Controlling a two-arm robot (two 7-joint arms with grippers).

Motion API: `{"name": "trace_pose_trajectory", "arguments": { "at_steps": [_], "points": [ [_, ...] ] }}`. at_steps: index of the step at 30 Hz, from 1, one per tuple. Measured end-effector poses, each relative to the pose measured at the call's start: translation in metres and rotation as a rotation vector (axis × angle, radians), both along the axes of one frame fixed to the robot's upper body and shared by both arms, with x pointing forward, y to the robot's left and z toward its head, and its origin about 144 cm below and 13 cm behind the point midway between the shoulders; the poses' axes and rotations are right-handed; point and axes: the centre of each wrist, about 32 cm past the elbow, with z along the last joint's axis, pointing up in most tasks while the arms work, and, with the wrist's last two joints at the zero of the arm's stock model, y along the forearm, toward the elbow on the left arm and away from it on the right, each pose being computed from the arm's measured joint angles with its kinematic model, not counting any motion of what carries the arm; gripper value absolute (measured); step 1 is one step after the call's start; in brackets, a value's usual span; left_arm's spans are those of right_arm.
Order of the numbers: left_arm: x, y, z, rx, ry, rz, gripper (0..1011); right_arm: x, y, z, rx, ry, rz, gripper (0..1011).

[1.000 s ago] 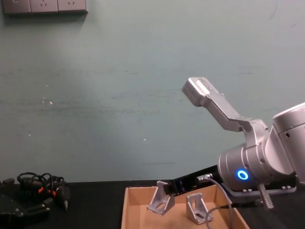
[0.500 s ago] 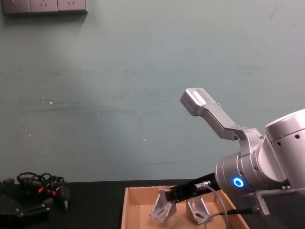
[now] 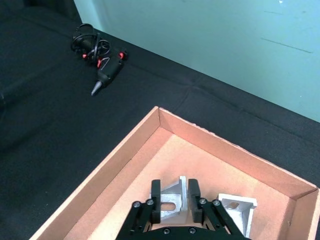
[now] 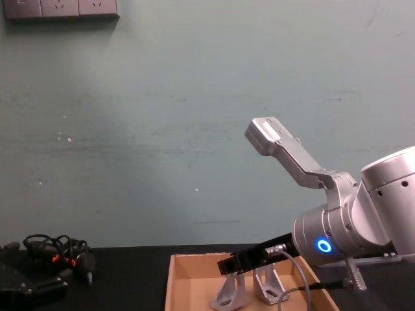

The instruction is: Use one hand to pick up the angle iron from the table and place it into the box.

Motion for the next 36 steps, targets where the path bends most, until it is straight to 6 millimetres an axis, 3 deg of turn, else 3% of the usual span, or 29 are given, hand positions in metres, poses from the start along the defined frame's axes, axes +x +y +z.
{"name": "trace_pose_trajectory", "arguments": {
  "at_steps": [4,7,9,11,12,23,29,36],
  "points": [
    [0.0,0.0,0.0,0.0,0.0,0.0,1000,0.0,0.0,0.0,0.0,0.0,0.0,450],
    [0.0,0.0,0.0,0.0,0.0,0.0,1000,0.0,0.0,0.0,0.0,0.0,0.001,509],
    [0.0,0.0,0.0,0.0,0.0,0.0,1000,0.0,0.0,0.0,0.0,0.0,0.0,612],
    [0.0,0.0,0.0,0.0,0.0,0.0,1000,0.0,0.0,0.0,0.0,0.0,0.0,626],
    [0.0,0.0,0.0,0.0,0.0,0.0,1000,0.0,0.0,0.0,0.0,0.001,0.0,695],
    [0.0,0.0,0.0,0.0,0.0,0.0,1000,-0.006,-0.001,0.003,0.003,-0.016,0.018,1000],
    [0.0,0.0,0.0,0.0,0.0,0.0,1000,-0.021,-0.008,0.009,0.01,-0.034,0.051,1003],
    [0.0,0.0,0.0,0.0,0.0,0.0,1000,-0.052,-0.023,0.022,0.013,-0.054,0.11,1002]
  ]
}}
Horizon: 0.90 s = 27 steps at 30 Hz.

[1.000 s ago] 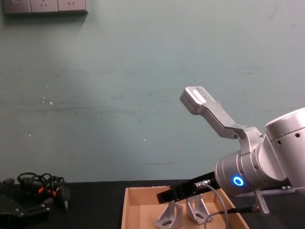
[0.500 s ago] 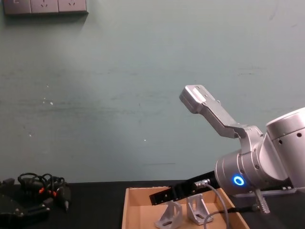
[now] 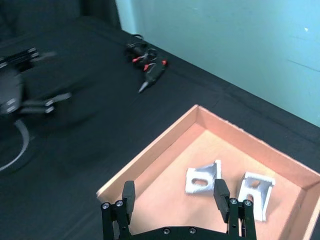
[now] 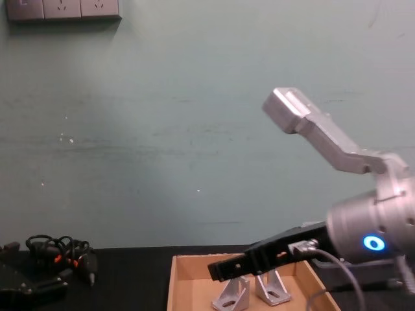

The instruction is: Use one hand to pick up the angle iron from the table and place it into the box.

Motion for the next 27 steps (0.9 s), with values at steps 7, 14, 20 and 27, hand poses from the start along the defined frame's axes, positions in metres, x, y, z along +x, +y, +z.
{"name": "trace_pose_trajectory", "arguments": {
  "at_steps": [7,14,20,27],
  "points": [
    [0.0,0.0,0.0,0.0,0.0,0.0,1000,-0.045,-0.018,0.006,-0.048,-0.03,0.077,1003],
    [0.0,0.0,0.0,0.0,0.0,0.0,1000,-0.083,-0.025,-0.004,-0.088,-0.011,0.161,1003],
    [0.0,0.0,0.0,0.0,0.0,0.0,1000,-0.099,-0.026,-0.017,-0.091,0.029,0.201,1003],
    [0.0,0.0,0.0,0.0,0.0,0.0,1000,-0.103,-0.025,-0.027,-0.085,0.058,0.216,1003]
  ]
}}
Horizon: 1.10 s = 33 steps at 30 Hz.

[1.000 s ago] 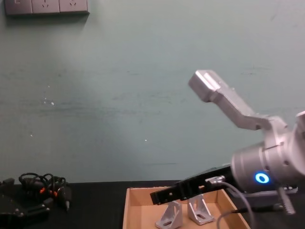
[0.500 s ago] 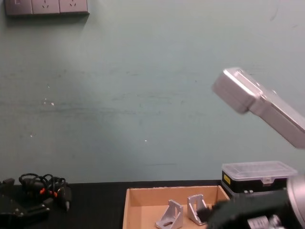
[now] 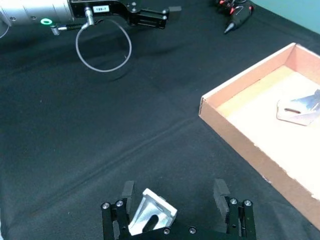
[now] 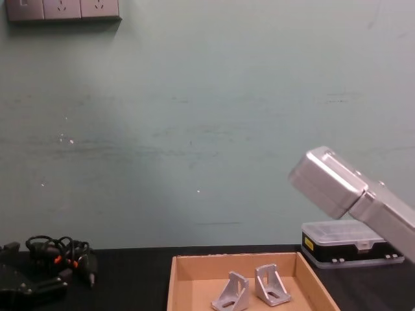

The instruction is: Use one hand to pick up the angle iron from the table and place it into the box.

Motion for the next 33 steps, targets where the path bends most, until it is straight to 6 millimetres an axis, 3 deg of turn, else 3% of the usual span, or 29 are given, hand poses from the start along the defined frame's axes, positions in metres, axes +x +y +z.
{"name": "trace_pose_trajectory", "arguments": {
  "at_steps": [33],
  "points": [
    [0.0,0.0,0.0,0.0,0.0,0.0,1000,0.007,0.015,-0.016,-0.03,0.056,0.003,1003]
  ]
}}
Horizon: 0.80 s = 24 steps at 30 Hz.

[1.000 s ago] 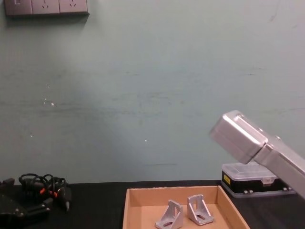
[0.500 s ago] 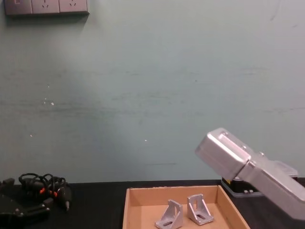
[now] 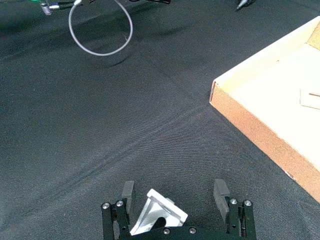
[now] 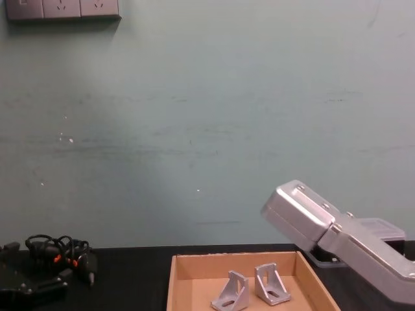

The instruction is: Use one hand to pick up the angle iron from the table and place it into the box.

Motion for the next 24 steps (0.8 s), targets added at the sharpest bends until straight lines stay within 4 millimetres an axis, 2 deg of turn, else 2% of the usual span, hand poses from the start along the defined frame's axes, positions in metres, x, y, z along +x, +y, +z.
{"name": "trace_pose_trajectory", "arguments": {
  "at_steps": [3,8,17,23,24],
  "points": [
    [0.0,0.0,0.0,0.0,0.0,0.0,1000,0.0,-0.0001,0.0001,0.0,0.0,0.0,995],
    [0.0,0.0,0.0,0.0,0.0,0.0,1000,-0.0002,-0.0002,0.0003,0.001,-0.001,0.0,906],
    [0.0,0.0,0.0,0.0,0.0,0.0,1000,-0.0003,-0.0005,0.0005,0.001,-0.002,-0.001,609],
    [0.0,0.0,0.0,0.0,0.0,0.0,1000,-0.0004,-0.0006,0.0007,0.001,-0.003,-0.001,446],
    [0.0,0.0,0.0,0.0,0.0,0.0,1000,-0.0004,-0.0006,0.0007,0.001,-0.003,-0.001,390]
  ]
}}
